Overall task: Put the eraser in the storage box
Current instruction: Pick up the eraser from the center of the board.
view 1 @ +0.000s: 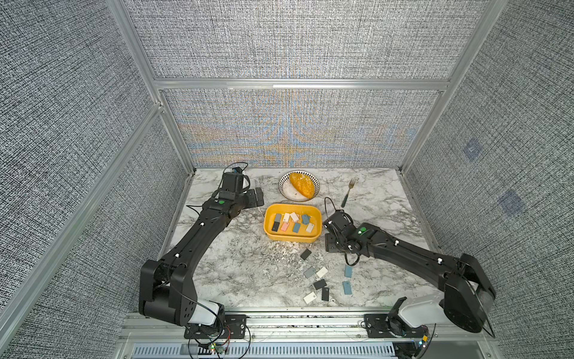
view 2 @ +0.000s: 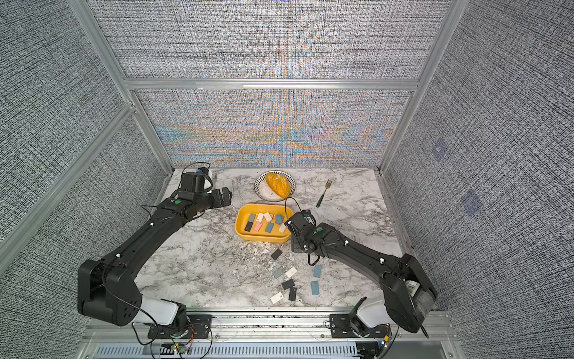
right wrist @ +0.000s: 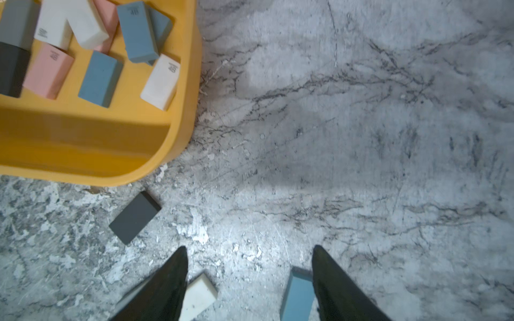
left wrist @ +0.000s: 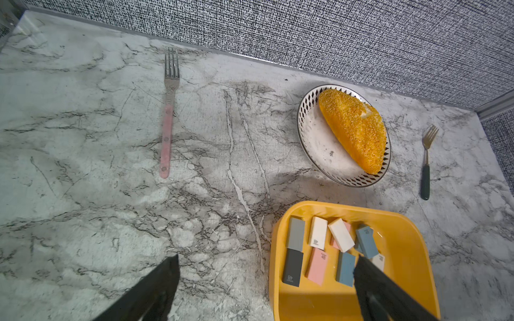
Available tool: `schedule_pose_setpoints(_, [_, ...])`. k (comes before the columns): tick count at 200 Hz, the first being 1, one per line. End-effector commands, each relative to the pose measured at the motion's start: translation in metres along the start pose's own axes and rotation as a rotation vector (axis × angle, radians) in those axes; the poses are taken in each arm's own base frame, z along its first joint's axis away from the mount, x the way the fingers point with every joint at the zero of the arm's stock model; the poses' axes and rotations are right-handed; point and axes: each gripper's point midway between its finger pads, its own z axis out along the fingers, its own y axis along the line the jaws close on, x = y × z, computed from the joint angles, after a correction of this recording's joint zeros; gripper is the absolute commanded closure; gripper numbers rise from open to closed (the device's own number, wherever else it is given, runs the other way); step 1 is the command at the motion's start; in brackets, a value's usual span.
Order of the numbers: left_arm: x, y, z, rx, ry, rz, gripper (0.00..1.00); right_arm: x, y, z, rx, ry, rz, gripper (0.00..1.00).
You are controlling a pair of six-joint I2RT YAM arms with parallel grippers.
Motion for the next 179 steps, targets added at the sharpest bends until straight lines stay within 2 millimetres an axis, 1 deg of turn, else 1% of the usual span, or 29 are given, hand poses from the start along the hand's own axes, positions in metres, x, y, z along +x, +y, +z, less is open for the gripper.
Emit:
schedule_pose_setpoints(1, [-0.005, -0.006, -0.002, 0.036, -0.024, 0.002, 0.00, 0.017, -0.008, 0.002, 0.020, 0.041, 0.051, 0.28])
schedule_pose_setpoints(30, [-0.003, -0.006, -0.002, 0.039, -0.020, 0.005, 0.00, 0.034, -0.014, 0.004, 0.018, 0.070, 0.075, 0.28])
schedule_pose_setpoints(72, [-0.002, -0.008, 0.000, 0.051, -0.015, 0.005, 0.00, 0.049, -0.026, 0.004, 0.039, 0.088, 0.103, 0.29])
schedule_pose_setpoints(81, [-0.002, -0.009, 0.000, 0.054, -0.012, 0.007, 0.00, 0.049, -0.026, 0.003, 0.038, 0.087, 0.112, 0.28])
schedule_pose_setpoints(84, [-0.002, -0.009, 0.000, 0.054, -0.013, 0.008, 0.00, 0.058, -0.032, 0.007, 0.056, 0.107, 0.107, 0.28])
schedule_pose_setpoints(98, [-0.002, -0.009, 0.000, 0.054, -0.011, 0.007, 0.00, 0.067, -0.035, 0.011, 0.058, 0.127, 0.110, 0.28])
schedule_pose_setpoints(144, [-0.001, -0.009, 0.002, 0.056, -0.006, 0.006, 0.00, 0.081, -0.042, 0.019, 0.074, 0.153, 0.132, 0.28])
schedule_pose_setpoints(179, [-0.001, -0.009, 0.004, 0.057, -0.004, 0.007, 0.00, 0.089, -0.042, 0.025, 0.063, 0.169, 0.143, 0.29])
